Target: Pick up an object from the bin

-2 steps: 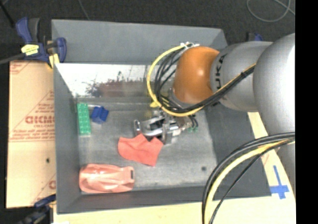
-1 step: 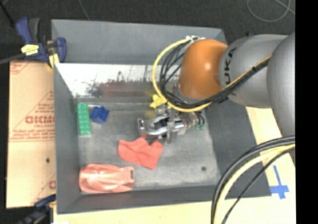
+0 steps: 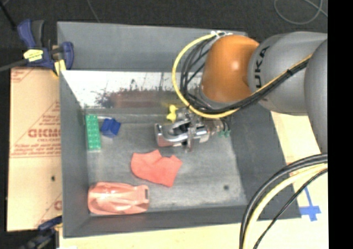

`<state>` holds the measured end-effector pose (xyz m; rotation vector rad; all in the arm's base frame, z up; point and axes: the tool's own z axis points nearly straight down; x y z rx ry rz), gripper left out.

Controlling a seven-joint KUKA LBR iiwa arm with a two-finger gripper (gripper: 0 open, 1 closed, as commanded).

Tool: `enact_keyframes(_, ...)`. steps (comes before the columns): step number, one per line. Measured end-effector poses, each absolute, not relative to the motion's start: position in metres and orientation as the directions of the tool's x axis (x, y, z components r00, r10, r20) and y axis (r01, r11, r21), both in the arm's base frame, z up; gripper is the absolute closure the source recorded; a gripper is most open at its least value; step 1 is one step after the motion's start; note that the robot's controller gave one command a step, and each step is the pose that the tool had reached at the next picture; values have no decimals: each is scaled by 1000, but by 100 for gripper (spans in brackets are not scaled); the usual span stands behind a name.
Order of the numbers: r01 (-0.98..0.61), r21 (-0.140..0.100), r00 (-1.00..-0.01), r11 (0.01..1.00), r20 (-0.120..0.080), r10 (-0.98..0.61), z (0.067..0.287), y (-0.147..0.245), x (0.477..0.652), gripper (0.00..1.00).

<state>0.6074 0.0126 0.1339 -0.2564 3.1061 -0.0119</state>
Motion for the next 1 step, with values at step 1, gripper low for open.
enact_keyframes(1, -162, -8, -987, 987, -13, -162, 122, 14, 605, 100)
